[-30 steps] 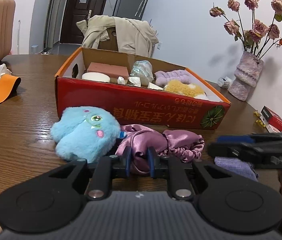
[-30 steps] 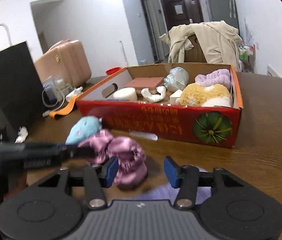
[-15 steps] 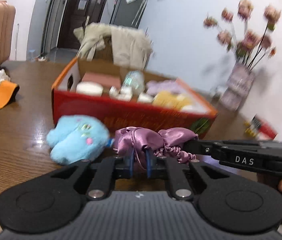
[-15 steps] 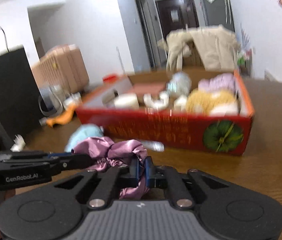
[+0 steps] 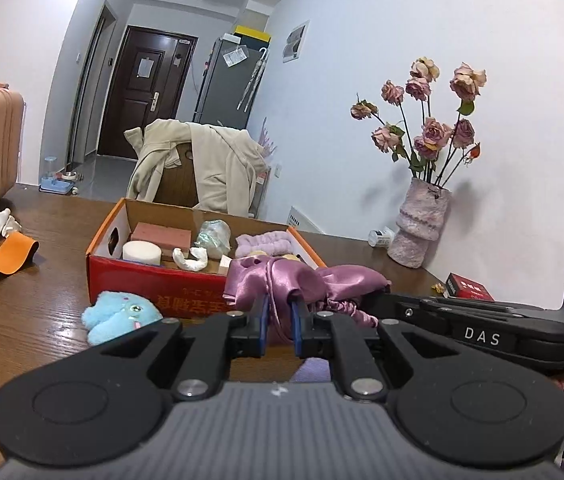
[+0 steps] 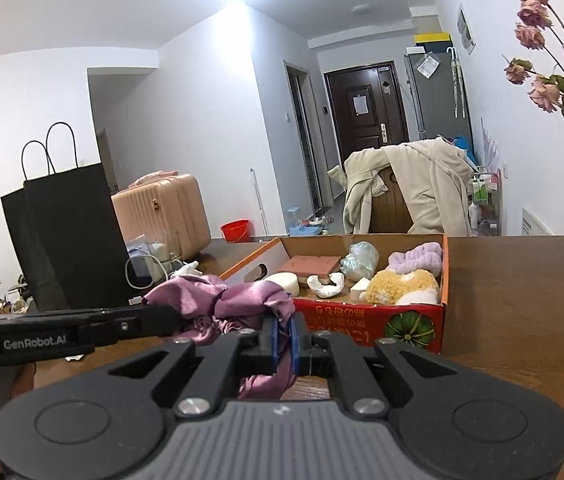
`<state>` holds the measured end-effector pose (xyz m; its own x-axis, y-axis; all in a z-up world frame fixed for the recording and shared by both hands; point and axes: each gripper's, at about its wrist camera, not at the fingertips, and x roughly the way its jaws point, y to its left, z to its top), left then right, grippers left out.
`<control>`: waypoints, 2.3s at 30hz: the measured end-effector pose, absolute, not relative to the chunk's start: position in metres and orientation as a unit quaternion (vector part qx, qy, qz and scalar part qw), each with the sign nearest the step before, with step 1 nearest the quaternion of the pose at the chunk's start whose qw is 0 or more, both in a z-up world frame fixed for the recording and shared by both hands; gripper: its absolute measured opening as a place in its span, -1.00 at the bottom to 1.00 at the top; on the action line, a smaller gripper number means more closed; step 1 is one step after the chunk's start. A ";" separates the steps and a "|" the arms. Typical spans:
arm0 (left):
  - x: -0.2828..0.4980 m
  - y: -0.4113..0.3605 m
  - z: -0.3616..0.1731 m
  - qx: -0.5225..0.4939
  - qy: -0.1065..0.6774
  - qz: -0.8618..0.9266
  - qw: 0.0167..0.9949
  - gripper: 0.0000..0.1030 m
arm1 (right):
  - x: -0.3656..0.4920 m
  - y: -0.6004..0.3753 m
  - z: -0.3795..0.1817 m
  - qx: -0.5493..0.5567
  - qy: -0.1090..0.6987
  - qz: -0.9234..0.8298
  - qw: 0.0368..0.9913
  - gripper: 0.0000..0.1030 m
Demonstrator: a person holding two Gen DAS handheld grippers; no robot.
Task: Organize soft objects
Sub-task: 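Lift the pink scrunchie with both grippers and carry it over the box, then open both grippers to drop the scrunchie and move back to the lilac pouch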
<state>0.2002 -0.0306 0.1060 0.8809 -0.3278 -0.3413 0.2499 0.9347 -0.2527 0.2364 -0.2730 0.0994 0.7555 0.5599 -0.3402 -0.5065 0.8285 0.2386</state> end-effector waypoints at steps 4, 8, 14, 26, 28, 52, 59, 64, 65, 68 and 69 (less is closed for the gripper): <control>0.208 -0.032 0.112 -0.093 0.188 -0.156 0.965 -0.76 | 0.242 -0.277 0.102 0.066 0.194 0.283 0.937 -0.88; 0.248 -0.028 0.116 -0.095 0.200 -0.169 0.961 -0.76 | 0.268 -0.274 0.105 0.053 0.194 0.279 0.939 -0.88; 0.332 -0.016 0.112 -0.115 0.231 -0.180 0.949 -0.76 | 0.340 -0.263 0.101 0.043 0.214 0.271 0.938 -0.88; 0.438 -0.014 0.039 -0.116 0.329 -0.192 0.917 -0.45 | 0.440 -0.246 0.039 0.016 0.292 0.223 0.930 -0.69; 0.434 -0.013 0.040 -0.114 0.324 -0.196 0.919 -0.22 | 0.439 -0.247 0.038 0.007 0.289 0.219 0.932 -0.57; 0.205 -0.023 0.081 -0.090 0.231 -0.111 0.962 0.45 | 0.272 -0.311 0.090 -0.020 0.193 0.244 0.950 0.21; 0.170 -0.048 0.039 -0.089 0.278 -0.120 0.949 0.45 | 0.239 -0.317 0.048 -0.022 0.246 0.227 0.942 0.21; 0.174 -0.077 0.035 -0.075 0.270 -0.137 0.950 0.45 | 0.219 -0.328 0.042 -0.006 0.239 0.209 0.948 0.21; 0.178 -0.085 0.034 -0.070 0.271 -0.144 0.949 0.45 | 0.217 -0.332 0.042 -0.001 0.238 0.205 0.949 0.21; 0.189 -0.109 0.025 -0.054 0.277 -0.157 0.946 0.45 | 0.215 -0.341 0.044 0.006 0.236 0.196 0.952 0.21; 0.194 -0.115 0.022 -0.048 0.277 -0.160 0.946 0.45 | 0.215 -0.344 0.045 0.007 0.236 0.192 0.952 0.21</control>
